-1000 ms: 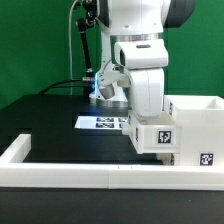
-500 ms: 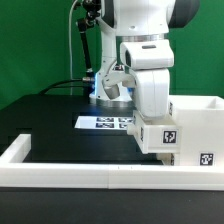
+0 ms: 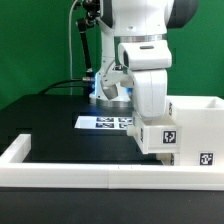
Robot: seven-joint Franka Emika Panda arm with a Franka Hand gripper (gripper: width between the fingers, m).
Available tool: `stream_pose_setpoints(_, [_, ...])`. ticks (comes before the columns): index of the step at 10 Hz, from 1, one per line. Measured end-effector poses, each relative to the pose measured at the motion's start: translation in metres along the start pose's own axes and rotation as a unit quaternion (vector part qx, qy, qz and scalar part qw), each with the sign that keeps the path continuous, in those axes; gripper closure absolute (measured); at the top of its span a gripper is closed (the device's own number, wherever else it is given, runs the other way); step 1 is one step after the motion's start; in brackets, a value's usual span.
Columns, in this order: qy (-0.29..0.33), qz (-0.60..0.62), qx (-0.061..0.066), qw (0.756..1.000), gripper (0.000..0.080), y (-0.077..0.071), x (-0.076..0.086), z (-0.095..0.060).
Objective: Assemble drawer
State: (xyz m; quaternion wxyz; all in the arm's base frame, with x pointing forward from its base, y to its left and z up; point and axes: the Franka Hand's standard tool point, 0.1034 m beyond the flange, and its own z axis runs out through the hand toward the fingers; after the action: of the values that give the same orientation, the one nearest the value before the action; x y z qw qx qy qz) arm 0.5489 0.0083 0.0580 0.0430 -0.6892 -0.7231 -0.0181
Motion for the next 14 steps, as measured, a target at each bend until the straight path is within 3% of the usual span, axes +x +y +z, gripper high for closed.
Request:
stream_pose_setpoints(1, [-0.001,0.000,-0.002,1.000,0.0307,0.000,0.000,-0.003])
stream_pose_setpoints(2, [-0.004,-0.001,-0.005,1.000,0.0177,0.001,0.001,-0.009])
stream_pose_setpoints(3, [-0.007,0.001,-0.008,1.000,0.0158,0.003,0.002,-0.017])
stream_pose_setpoints(6, [-0.017,0.004,-0.006,1.000,0.0151,0.009,0.001,-0.042])
stream_pose_setpoints(8, [-0.020,-0.005,-0.001,1.000,0.0150,0.020,-0.009,-0.052])
stream_pose_setpoints(9, [-0.020,-0.008,0.010,1.000,0.0150,0.031,-0.013,-0.059])
stream_pose_setpoints(11, [-0.009,-0.028,0.010,1.000,0.0150,0.055,-0.024,-0.050])
stream_pose_setpoints(14, [-0.001,-0.026,0.010,1.000,0.0150,0.058,-0.028,-0.046])
